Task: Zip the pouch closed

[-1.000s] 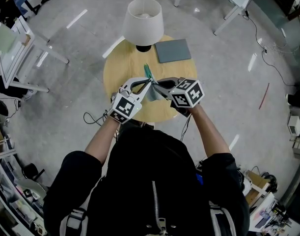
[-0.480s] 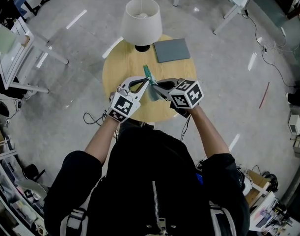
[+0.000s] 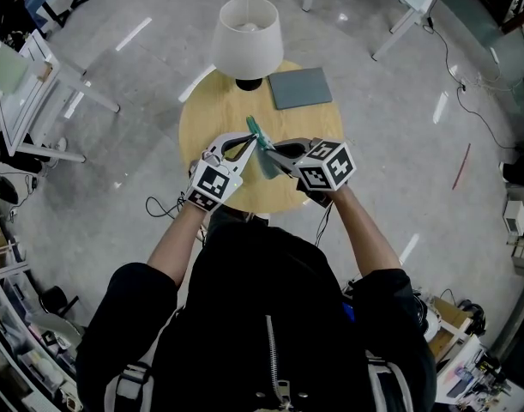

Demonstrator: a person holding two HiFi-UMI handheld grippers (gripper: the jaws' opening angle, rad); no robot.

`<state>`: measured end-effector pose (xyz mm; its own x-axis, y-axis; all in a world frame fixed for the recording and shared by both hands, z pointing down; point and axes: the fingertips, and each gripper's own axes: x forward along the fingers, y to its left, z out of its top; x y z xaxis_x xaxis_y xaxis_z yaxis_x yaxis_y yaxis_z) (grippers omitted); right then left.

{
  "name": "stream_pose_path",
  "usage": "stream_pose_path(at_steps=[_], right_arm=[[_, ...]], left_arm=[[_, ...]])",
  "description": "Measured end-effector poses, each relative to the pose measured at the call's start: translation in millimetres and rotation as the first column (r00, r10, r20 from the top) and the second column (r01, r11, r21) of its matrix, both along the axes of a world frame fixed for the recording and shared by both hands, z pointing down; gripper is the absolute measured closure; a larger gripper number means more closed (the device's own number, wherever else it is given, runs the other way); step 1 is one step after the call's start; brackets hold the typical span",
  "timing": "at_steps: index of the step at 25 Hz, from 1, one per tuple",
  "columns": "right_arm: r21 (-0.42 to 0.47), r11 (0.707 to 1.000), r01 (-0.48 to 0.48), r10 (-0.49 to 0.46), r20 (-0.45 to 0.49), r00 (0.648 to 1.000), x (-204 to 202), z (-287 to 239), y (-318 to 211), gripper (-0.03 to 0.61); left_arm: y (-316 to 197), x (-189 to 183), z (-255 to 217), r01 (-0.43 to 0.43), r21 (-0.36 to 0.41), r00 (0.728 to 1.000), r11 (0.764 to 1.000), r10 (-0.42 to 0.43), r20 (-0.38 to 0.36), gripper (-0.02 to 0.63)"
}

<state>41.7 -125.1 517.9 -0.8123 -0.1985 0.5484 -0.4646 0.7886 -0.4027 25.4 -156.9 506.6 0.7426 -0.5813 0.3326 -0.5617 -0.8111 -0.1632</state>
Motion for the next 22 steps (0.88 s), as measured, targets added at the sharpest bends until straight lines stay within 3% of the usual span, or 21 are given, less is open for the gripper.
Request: stream_pose_path(at_steps=[22], right_arm=[[-0.009, 1.0, -0.01, 0.01, 0.006, 1.0, -6, 1, 0, 0.565]], left_arm=[[0, -9, 20, -0.006, -0.02, 1.0, 1.0, 0.006, 0.02, 0.606]])
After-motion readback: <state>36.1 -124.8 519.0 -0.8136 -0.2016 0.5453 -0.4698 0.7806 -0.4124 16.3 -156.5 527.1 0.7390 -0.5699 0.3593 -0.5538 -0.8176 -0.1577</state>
